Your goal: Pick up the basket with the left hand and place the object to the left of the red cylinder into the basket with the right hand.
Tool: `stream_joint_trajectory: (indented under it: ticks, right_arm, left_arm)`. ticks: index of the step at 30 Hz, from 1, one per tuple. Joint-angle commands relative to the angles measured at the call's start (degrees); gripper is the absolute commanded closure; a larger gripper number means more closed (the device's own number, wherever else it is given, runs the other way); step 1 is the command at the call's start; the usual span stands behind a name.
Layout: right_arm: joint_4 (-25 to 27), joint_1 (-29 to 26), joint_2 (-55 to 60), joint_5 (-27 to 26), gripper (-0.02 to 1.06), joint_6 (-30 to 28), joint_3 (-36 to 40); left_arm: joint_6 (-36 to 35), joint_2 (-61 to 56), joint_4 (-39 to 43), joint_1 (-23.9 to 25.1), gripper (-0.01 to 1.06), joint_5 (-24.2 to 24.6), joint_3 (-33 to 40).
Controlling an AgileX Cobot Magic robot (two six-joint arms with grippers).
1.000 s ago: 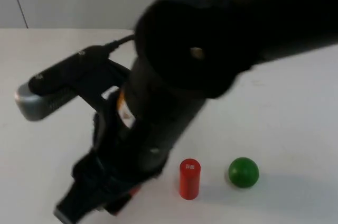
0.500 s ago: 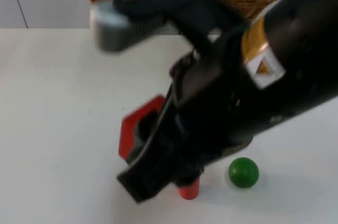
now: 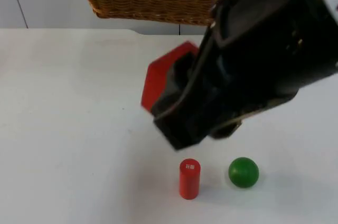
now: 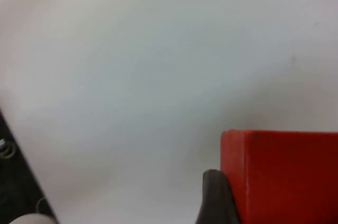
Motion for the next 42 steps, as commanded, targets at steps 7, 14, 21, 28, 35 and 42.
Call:
stream_joint_trajectory:
  ticks: [7, 14, 21, 28, 35, 42]
  right_arm:
    - [-6.4, -0.9, -3.0, 4.0, 1.05, 5.4, -3.0]
    - [-6.1, -5.1, -3.0, 5.3, 1.05, 4.3, -8.0]
    - [-5.8, -11.0, -3.0, 6.9, 1.05, 2.5, -13.0]
    - [-5.4, -15.9, -1.1, 7.3, 1.05, -1.2, -18.2]
    - [0.6, -20.5, 5.2, 7.9, 1.05, -7.9, -24.2]
    - [0.7, -26.9, 11.1, 5.8, 1.05, -7.9, -26.4]
  left_arm:
    - [0.2, -0.7, -2.3, -0.3, 1.05, -0.9, 0.0]
    - [0.2, -0.7, -2.3, -0.3, 1.05, -0.9, 0.0]
    - [0.9, -0.7, -2.3, -0.3, 1.05, -0.9, 0.0]
    - [0.9, -0.7, -2.3, -0.3, 1.05, -0.9, 0.0]
    - [0.9, -0.7, -2.3, -0.3, 1.05, -0.9, 0.0]
    - [0.9, -0.7, -2.3, -0.3, 1.05, -0.9, 0.0]
